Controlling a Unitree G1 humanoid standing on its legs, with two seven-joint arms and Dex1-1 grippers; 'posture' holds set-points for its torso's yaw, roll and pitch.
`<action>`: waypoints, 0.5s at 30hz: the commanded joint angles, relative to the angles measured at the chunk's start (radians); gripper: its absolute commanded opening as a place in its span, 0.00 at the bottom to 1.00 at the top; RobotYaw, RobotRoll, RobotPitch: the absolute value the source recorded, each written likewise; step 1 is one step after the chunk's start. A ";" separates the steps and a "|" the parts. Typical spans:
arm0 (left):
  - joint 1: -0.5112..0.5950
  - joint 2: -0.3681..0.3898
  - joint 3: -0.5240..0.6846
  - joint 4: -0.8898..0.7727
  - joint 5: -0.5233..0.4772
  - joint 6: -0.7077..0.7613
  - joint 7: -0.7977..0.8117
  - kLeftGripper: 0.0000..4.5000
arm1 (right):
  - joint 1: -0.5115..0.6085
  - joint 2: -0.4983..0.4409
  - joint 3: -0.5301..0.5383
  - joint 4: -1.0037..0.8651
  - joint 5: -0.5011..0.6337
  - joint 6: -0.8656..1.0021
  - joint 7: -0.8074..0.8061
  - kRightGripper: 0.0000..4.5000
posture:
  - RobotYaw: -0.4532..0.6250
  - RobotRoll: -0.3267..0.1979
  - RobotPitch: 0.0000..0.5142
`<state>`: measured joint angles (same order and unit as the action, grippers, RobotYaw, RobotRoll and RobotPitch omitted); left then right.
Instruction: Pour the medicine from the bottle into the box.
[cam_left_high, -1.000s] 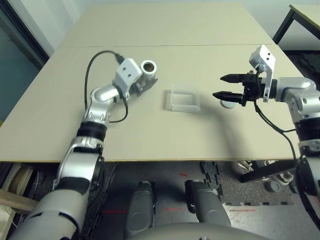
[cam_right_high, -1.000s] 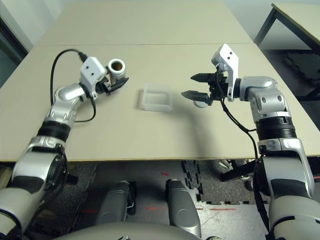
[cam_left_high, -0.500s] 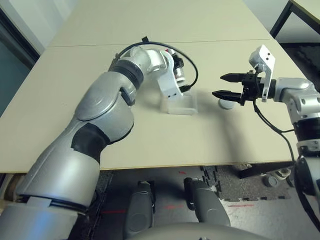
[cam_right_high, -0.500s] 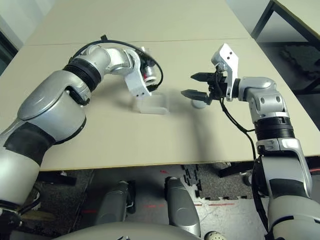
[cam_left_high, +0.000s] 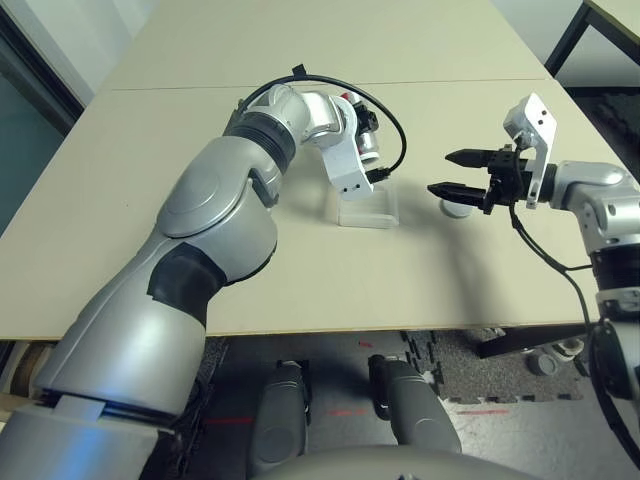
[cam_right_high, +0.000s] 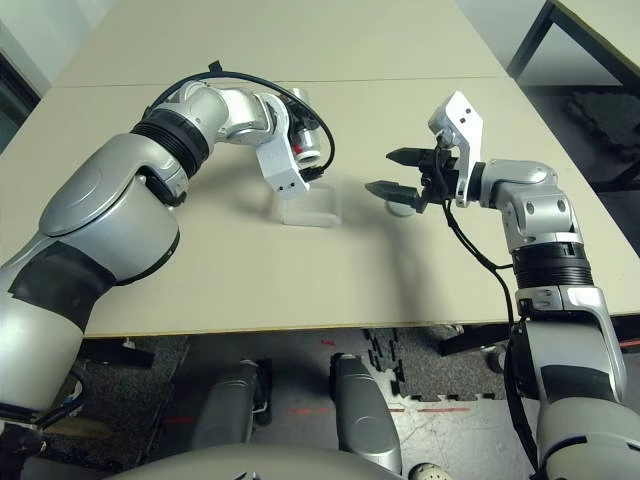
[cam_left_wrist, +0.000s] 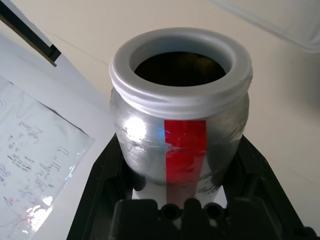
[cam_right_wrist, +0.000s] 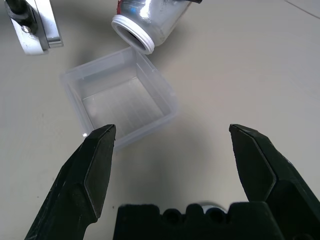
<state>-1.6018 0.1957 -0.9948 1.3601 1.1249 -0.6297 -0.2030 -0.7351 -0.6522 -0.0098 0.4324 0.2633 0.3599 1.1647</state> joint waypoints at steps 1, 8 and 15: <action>0.012 0.008 0.110 0.017 -0.121 -0.034 -0.100 0.56 | -0.009 -0.002 0.008 0.009 0.000 0.001 0.009 1.00 | 0.30 0.62 0.22; 0.123 0.028 0.482 0.001 -0.514 -0.012 -0.457 0.56 | -0.010 -0.013 0.009 0.010 -0.004 0.003 0.025 1.00 | 0.31 0.62 0.22; 0.309 0.087 0.798 -0.064 -0.828 0.161 -0.598 0.56 | -0.037 -0.019 0.013 0.040 -0.015 -0.002 0.036 1.00 | 0.32 0.62 0.26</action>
<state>-1.3127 0.2755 -0.2349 1.3120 0.3512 -0.5069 -0.7842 -0.7640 -0.6625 -0.0085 0.4674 0.2525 0.3598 1.1898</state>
